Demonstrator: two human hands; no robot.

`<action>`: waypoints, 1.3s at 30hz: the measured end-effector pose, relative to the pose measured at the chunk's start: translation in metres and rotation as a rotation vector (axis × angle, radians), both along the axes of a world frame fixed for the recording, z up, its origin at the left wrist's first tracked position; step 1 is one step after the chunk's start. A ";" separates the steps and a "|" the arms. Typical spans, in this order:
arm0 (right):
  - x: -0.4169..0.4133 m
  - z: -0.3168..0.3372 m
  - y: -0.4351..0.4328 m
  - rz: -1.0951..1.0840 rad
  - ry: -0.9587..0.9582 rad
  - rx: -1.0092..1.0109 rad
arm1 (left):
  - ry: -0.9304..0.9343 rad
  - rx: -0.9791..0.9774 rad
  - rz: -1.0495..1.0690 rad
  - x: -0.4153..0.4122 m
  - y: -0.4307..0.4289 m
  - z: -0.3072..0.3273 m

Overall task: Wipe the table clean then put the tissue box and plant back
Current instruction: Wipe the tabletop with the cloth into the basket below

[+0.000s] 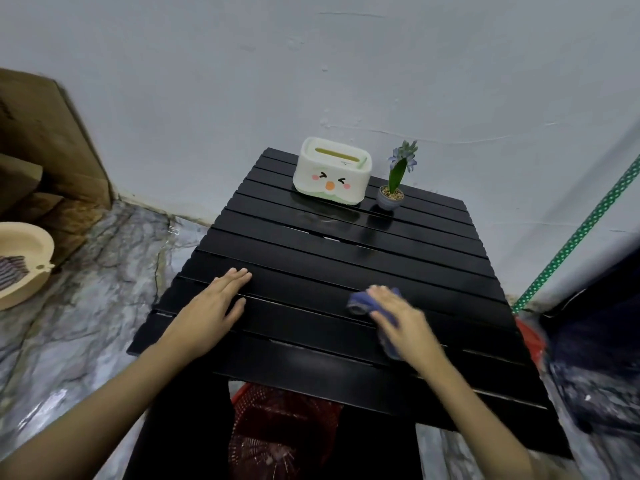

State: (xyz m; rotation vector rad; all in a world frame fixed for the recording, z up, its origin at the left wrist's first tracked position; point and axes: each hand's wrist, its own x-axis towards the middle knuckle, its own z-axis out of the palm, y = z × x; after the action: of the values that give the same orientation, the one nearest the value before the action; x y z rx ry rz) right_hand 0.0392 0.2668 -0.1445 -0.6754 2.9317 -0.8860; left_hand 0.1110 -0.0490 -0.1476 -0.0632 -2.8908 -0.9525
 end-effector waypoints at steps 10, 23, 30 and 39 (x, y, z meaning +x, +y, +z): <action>-0.032 -0.012 -0.157 -0.124 0.054 -0.031 | 0.093 -0.015 0.063 -0.014 -0.033 0.046; 0.000 -0.006 -0.111 0.114 0.043 -0.009 | 0.058 -0.044 0.076 -0.011 -0.056 0.052; 0.026 -0.011 -0.248 0.250 0.031 -0.042 | 0.096 -0.066 0.079 -0.013 -0.053 0.067; 0.040 -0.003 -0.138 0.244 0.011 -0.056 | 0.067 -0.085 0.104 0.005 -0.071 0.059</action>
State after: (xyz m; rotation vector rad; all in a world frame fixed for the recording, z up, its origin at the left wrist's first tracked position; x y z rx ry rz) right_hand 0.0788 0.1290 -0.1471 -1.0168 2.7618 -0.9422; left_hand 0.1164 -0.1205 -0.0889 0.0478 -2.8406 -0.7945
